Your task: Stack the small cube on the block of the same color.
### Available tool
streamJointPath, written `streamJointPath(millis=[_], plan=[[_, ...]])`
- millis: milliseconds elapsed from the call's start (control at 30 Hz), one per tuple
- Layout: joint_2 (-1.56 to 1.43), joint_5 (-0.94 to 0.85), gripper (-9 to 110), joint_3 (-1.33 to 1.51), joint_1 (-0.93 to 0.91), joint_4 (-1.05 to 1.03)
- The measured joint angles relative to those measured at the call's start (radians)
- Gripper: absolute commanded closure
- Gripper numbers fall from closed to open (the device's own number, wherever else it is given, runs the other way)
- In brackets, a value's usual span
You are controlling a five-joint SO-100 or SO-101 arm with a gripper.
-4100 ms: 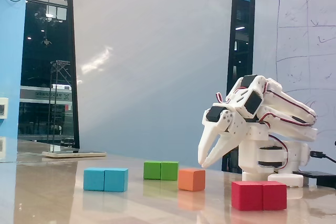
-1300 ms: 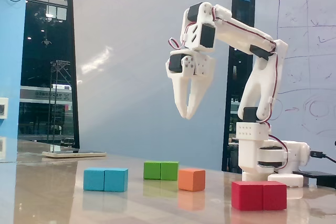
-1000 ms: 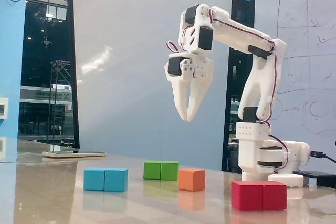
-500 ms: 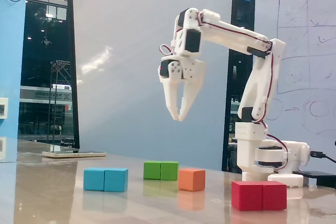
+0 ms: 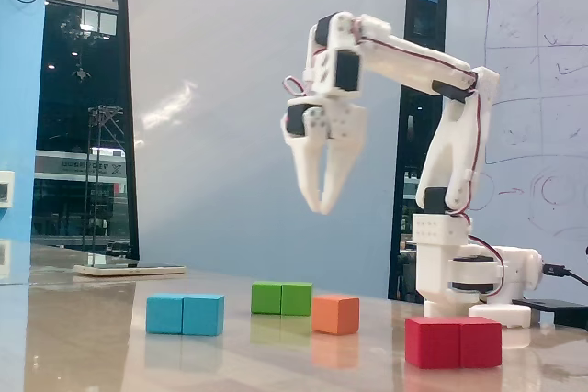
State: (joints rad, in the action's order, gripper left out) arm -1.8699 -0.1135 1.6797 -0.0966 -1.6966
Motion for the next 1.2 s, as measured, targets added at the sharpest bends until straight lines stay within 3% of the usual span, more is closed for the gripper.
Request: streamJointPath(millis=[300,500,900,1033,1200], plan=[[0.0,-0.003,101,0.0,0.35,0.0],[0.002,-0.003,101,0.0,0.279,0.0],[0.002,-0.002,101,0.0,-0.155,0.0],[0.002,0.0,101,0.0,-0.129,0.0],[0.002,0.0,101,0.0,0.032,0.0]])
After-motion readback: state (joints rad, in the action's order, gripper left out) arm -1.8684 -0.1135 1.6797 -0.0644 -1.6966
